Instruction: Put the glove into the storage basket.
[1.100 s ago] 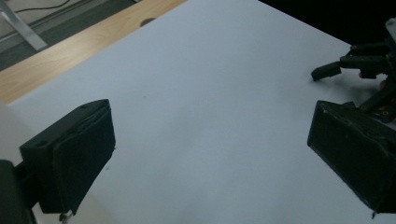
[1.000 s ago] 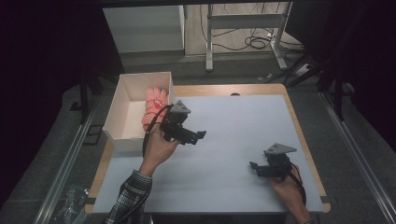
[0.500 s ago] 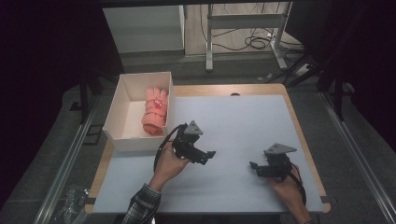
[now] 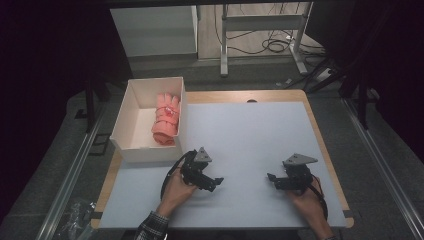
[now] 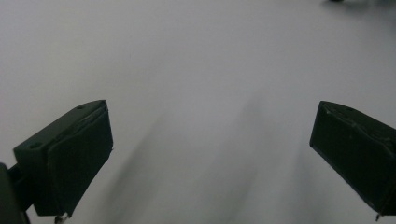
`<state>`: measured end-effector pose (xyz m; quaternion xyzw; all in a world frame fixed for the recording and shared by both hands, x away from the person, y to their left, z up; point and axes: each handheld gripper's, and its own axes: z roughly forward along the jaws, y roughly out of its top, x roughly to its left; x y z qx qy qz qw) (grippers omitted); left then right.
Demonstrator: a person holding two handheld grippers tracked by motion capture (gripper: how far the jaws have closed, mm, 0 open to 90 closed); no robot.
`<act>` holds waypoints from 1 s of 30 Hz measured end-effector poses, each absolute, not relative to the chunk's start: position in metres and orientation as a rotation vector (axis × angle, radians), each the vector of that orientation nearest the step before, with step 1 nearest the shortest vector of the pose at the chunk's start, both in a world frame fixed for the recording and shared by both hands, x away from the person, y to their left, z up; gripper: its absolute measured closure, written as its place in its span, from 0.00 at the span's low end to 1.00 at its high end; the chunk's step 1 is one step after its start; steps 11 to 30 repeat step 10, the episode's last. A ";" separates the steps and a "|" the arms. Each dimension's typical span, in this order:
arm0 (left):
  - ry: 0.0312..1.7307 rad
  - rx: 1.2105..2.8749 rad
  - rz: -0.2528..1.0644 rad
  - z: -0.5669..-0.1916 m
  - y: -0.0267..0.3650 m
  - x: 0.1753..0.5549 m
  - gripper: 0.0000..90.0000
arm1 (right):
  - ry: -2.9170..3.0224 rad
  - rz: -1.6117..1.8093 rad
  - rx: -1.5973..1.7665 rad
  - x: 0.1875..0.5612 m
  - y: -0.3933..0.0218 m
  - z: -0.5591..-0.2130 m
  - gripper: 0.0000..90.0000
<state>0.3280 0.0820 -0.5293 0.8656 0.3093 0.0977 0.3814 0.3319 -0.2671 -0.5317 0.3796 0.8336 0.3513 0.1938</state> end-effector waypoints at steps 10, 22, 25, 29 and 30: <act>0.795 2.264 0.281 -0.547 0.084 0.326 0.00 | 2.338 0.985 1.066 0.332 -0.267 -0.532 0.24; 0.795 2.264 0.281 -0.547 0.084 0.326 0.00 | 2.338 0.985 1.066 0.332 -0.267 -0.532 0.24; 0.795 2.264 0.281 -0.547 0.084 0.326 0.00 | 2.338 0.985 1.066 0.332 -0.267 -0.532 0.24; 0.795 2.264 0.281 -0.547 0.084 0.326 0.00 | 2.338 0.985 1.066 0.332 -0.267 -0.532 0.24; 0.795 2.264 0.281 -0.547 0.084 0.326 0.00 | 2.338 0.985 1.066 0.332 -0.267 -0.532 0.24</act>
